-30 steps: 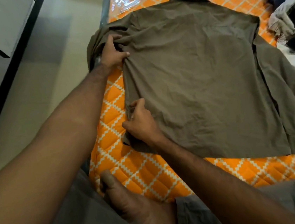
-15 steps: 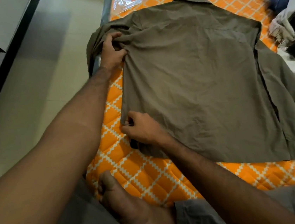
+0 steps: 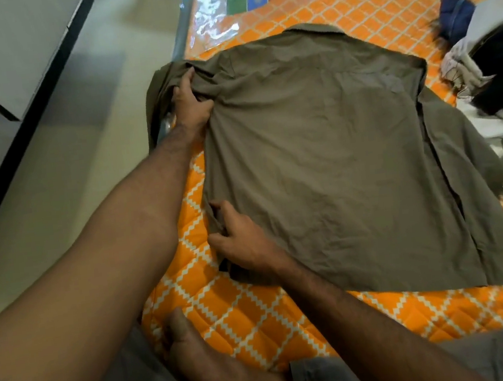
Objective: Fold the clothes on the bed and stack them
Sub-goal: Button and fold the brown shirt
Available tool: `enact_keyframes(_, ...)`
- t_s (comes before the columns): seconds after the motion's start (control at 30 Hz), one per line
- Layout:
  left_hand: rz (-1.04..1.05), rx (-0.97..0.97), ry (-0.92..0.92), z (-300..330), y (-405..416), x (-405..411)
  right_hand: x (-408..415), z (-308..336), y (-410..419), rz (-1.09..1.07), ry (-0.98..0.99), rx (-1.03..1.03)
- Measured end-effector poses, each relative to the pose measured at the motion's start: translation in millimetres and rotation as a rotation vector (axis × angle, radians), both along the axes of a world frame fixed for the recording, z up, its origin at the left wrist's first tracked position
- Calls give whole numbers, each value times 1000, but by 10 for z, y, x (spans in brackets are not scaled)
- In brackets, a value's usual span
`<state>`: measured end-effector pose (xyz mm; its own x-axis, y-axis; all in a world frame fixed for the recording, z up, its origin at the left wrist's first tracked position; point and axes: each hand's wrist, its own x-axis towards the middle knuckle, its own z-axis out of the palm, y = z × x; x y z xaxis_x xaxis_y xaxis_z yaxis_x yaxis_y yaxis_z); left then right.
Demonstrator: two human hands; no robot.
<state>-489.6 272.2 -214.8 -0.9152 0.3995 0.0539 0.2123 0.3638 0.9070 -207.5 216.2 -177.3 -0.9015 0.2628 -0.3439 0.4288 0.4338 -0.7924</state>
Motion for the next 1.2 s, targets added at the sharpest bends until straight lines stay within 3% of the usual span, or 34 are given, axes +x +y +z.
enact_keyframes(0.2,-79,-90,261,421,293,260,220,185,273,67,90,-15)
enact_keyframes(0.47,-255,-246,503,825,1074,783,772,367,695,-71,202,-75)
enact_keyframes(0.67,-347,-647,668,693,1562,1333,1179,268,1007,-139,180,-95)
enact_keyframes(0.87,-568,-777,652,376,1841,1721,1448,30,1186,-134,51,-115)
enact_keyframes(1.1,-568,-895,682,108,1954,1736,1513,-203,1348,-101,-59,-17)
enact_keyframes(1.2,-607,-900,606,72,1940,1678,1480,-221,1358,-16,-106,82)
